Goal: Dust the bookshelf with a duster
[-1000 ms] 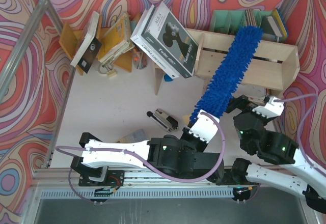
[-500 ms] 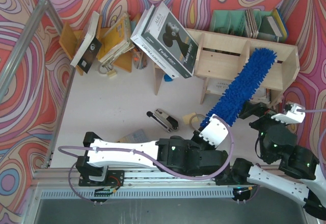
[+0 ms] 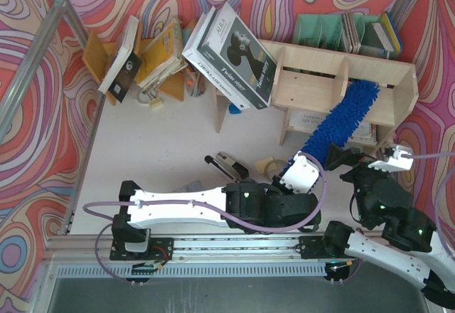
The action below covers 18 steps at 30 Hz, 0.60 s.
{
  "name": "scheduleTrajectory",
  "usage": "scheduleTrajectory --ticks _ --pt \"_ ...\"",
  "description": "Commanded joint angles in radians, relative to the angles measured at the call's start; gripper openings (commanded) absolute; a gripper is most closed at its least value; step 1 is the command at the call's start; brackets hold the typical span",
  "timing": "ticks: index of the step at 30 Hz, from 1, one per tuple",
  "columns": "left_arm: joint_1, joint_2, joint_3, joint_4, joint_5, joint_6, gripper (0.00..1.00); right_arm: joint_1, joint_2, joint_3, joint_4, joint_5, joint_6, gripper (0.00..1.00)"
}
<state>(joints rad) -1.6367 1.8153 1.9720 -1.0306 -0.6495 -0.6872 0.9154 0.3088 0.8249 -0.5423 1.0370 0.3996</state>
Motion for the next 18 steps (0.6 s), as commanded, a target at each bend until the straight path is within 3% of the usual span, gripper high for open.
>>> scheduleTrajectory --ticks 1,18 --pt "0.023 0.037 -0.025 0.061 0.033 0.015 0.00 -0.002 -0.053 -0.008 0.051 -0.005 -0.025 0.99" --pt "0.011 0.015 0.081 0.037 -0.113 0.036 0.00 -0.001 -0.106 0.104 -0.017 0.052 -0.026 0.99"
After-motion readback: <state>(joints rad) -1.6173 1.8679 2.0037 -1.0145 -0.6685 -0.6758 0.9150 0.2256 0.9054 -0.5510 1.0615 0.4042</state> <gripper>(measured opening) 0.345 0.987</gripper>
